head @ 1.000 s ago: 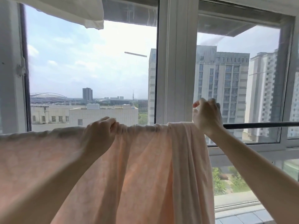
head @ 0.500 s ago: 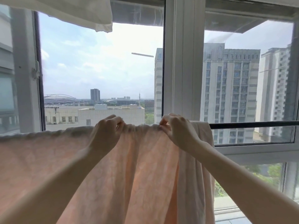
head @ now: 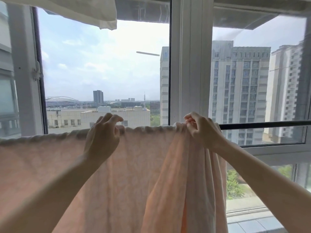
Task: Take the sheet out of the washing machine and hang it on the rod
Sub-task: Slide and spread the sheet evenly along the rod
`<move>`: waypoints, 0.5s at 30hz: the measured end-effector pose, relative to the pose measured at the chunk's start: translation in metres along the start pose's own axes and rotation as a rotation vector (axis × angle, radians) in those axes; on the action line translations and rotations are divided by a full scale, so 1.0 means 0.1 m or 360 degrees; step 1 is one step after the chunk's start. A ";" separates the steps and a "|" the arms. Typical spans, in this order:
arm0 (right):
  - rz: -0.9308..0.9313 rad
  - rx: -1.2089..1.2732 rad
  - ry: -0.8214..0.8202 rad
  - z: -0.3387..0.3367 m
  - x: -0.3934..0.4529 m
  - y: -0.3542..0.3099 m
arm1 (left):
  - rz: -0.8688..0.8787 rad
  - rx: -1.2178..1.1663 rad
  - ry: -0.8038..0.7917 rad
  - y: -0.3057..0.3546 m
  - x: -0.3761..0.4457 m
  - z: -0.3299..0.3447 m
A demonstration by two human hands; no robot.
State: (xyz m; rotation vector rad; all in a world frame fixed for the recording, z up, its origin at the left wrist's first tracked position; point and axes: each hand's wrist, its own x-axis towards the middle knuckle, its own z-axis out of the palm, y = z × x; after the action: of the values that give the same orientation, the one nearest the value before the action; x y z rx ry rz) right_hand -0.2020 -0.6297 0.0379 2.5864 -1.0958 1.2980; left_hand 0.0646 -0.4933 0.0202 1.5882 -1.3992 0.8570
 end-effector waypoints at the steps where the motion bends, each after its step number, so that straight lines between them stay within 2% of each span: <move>1: 0.0002 0.0003 -0.0009 0.00 -0.01 0.02 | 0.0057 -0.0006 -0.0030 0.05 -0.01 0.03; 7: 0.0017 -0.0135 0.0047 0.06 -0.12 0.20 | 0.0375 -0.0131 -0.0141 0.48 -0.03 0.36; 12: -0.0095 -0.0231 0.0027 0.06 -0.20 0.30 | 0.0499 -0.0179 -0.0222 0.82 0.04 0.56; 15: -0.0168 -0.0298 -0.0004 0.03 -0.24 0.36 | 0.0459 -0.0151 -0.0223 0.95 0.09 0.66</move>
State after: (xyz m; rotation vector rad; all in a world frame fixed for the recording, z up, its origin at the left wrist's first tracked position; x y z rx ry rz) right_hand -0.2309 -0.6443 0.0096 2.4723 -1.0127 1.1130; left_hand -0.0307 -0.5600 0.0138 1.4175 -1.7737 0.8429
